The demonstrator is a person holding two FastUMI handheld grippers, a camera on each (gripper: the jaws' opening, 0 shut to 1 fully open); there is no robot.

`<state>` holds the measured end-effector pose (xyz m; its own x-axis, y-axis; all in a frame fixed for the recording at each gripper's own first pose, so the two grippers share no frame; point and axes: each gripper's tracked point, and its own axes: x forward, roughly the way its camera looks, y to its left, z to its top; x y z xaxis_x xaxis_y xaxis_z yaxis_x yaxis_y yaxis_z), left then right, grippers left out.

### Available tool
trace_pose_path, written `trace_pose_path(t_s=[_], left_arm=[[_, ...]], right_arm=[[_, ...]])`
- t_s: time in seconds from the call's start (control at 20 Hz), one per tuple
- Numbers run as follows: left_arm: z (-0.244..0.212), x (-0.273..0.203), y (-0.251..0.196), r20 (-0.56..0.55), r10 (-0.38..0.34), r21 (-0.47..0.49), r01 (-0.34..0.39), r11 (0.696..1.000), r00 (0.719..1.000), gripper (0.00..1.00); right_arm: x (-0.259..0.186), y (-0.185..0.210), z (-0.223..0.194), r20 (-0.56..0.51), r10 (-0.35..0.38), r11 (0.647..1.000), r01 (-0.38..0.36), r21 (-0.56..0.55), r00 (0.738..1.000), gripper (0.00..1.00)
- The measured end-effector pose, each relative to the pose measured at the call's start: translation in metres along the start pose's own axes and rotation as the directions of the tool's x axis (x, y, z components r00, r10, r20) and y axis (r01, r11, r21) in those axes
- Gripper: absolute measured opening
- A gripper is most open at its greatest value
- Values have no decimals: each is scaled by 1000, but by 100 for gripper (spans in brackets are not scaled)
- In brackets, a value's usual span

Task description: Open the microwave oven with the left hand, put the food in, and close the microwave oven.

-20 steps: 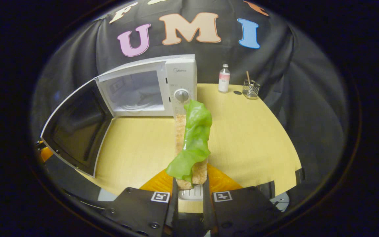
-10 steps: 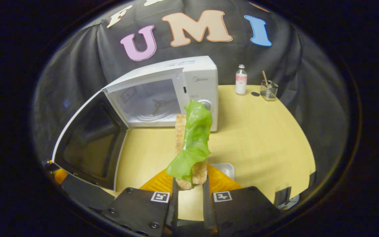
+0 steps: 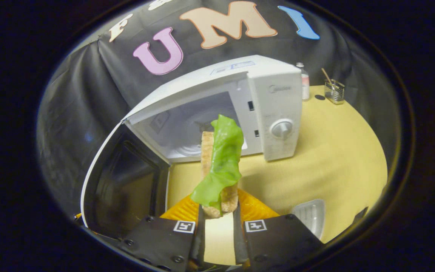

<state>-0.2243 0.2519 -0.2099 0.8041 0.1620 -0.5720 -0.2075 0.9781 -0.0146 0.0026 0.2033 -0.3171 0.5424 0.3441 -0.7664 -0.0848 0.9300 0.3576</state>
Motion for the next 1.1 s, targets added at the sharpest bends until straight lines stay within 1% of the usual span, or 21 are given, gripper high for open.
trace_pose_path(t_s=[0.05, 0.1, 0.2, 0.25, 0.3, 0.35, 0.4, 0.45, 0.5, 0.55, 0.6, 0.65, 0.7, 0.8, 0.85, 0.9, 0.95, 1.0, 1.05, 1.1], left_arm=[[3, 3, 2, 9, 6, -16, -6, 1000, 1000, 95], [6, 5, 4, 22, 13, -32, -12, 999, 1000, 95], [14, 14, 0, 43, 7, -59, -4, 998, 999, 94], [18, 20, 0, 54, 7, -67, -4, 998, 998, 91], [25, 22, -1, 76, 9, -79, -3, 997, 997, 93], [30, 23, 0, 91, 17, -87, -9, 996, 996, 93], [38, 26, 1, 116, 22, -89, -12, 996, 993, 91], [43, 27, 0, 124, 20, -85, -9, 996, 992, 93], [45, 29, -1, 133, 16, -79, -6, 997, 991, 93], [48, 29, 0, 140, 15, -73, -5, 997, 990, 93], [49, 30, 2, 140, 14, -69, -4, 998, 990, 93], [49, 29, 4, 141, 17, -67, -7, 998, 990, 93], [48, 27, 8, 146, 23, -68, -13, 998, 989, 93], [52, 24, 18, 177, 45, -71, -33, 997, 983, 93], [52, 23, 22, 177, 51, -68, -39, 997, 983, 93], [51, 22, 25, 176, 61, -67, -50, 997, 982, 93], [52, 21, 29, 183, 69, -70, -58, 996, 981, 93], [51, 20, 32, 182, 78, -74, -65, 995, 980, 93], [50, 21, 35, 179, 85, -79, -72, 994, 980, 93], [48, 21, 37, 175, 92, -86, -78, 993, 980, 93]], right_arm=[[8, 9, 1, -2, 8, 1000, -8, 19, 1000, 33], [18, 17, 4, -1, 10, 999, -10, 31, 1000, 29], [37, 30, 5, 1, 7, 999, -7, 54, 1000, 29], [46, 39, 6, 6, 9, 996, -9, 89, 1000, 29], [55, 49, 10, 23, 14, 991, -17, 130, 1000, 29], [64, 56, 15, 44, 13, 985, -20, 171, 999, 33], [73, 63, 21, 60, 8, 979, -20, 205, 998, 33], [79, 70, 25, 72, 2, 972, -19, 236, 997, 29], [87, 75, 30, 81, -5, 963, -17, 268, 997, 38], [93, 78, 34, 92, -18, 955, -11, 297, 996, 29], [101, 80, 38, 104, -30, 944, -6, 330, 994, 33], [108, 82, 42, 111, -43, 934, 0, 358, 993, 29], [115, 82, 44, 106, -59, 924, 14, 382, 993, 33], [131, 79, 46, 96, -106, 901, 55, 431, 990, 33], [136, 79, 51, 112, -122, 886, 58, 459, 986, 33], [143, 79, 56, 121, -133, 874, 58, 482, 984, 28], [147, 79, 61, 125, -141, 861, 60, 506, 982, 28], [152, 81, 66, 130, -147, 842, 55, 536, 980, 33], [157, 81, 69, 131, -156, 823, 56, 565, 979, 29], [162, 80, 74, 136, -165, 808, 55, 586, 977, 33]])
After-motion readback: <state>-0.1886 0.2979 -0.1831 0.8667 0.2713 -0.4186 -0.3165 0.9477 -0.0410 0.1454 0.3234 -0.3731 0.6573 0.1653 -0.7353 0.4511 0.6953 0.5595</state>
